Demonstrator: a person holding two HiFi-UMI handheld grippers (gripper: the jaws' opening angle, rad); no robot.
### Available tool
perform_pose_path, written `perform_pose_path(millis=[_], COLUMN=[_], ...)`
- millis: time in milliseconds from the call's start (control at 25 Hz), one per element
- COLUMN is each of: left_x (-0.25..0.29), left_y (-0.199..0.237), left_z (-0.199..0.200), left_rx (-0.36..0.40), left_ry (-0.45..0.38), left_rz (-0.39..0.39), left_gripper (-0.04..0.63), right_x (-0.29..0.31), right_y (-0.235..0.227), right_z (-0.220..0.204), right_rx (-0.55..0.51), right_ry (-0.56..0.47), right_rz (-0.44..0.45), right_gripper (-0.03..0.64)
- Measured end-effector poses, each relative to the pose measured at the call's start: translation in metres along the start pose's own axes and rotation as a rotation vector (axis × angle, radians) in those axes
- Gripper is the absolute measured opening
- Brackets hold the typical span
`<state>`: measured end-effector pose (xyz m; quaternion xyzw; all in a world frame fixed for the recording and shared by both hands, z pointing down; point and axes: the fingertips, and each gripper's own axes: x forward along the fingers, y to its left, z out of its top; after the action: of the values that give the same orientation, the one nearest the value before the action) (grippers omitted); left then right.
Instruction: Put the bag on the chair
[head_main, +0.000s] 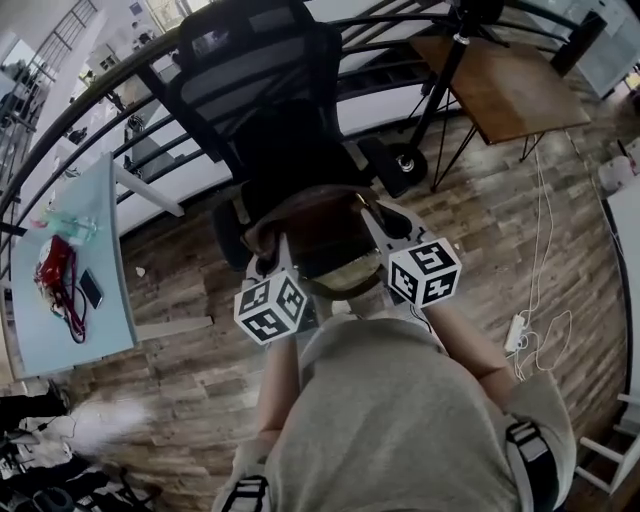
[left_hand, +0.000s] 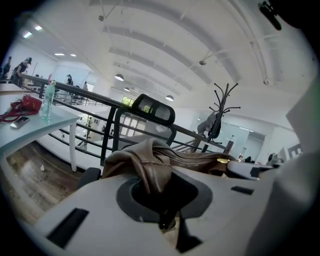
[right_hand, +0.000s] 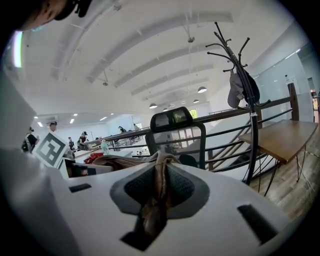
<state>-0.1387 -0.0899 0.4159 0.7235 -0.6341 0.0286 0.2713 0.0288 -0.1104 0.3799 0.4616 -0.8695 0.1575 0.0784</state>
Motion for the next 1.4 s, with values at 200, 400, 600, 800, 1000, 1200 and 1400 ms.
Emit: perform_pose_path(millis=[200, 400, 600, 800, 1000, 1200, 1400], left_x=[0.026, 0.061, 0.091, 0.124, 0.162, 0.199, 0.233], left_y=[0.014, 0.027, 0.039, 0.055, 0.072, 0.089, 0.113], left_z=[0.010, 0.015, 0.008, -0.002, -0.018, -0.045, -0.071], left_rx=[-0.002, 0.000, -0.005, -0.020, -0.026, -0.033, -0.039], left_ry=[0.006, 0.043, 0.075, 0.101, 0.111, 0.144, 0.177], left_rz=[-0.002, 0.000, 0.007, 0.021, 0.035, 0.044, 0.068], left_gripper=[0.029, 0.029, 0.029, 0.030, 0.030, 0.029, 0.030], right_x=[0.028, 0.065, 0.096, 0.132, 0.168, 0.199, 0.234], right_y=[-0.007, -0.021, -0.038, -0.055, -0.074, -0.095, -0.109], right_z=[0.002, 0.004, -0.004, -0.019, -0.039, -0.067, -0.100], right_rx=[0.000, 0.016, 0.017, 0.027, 0.020, 0.040, 0.043], right_ry=[0.013, 0.039, 0.066, 0.101, 0.137, 0.169, 0.213], right_rz=[-0.002, -0.011, -0.013, -0.002, 0.001, -0.007, -0.001], right_gripper=[0.049, 0.049, 0.049, 0.049, 0.049, 0.049, 0.049])
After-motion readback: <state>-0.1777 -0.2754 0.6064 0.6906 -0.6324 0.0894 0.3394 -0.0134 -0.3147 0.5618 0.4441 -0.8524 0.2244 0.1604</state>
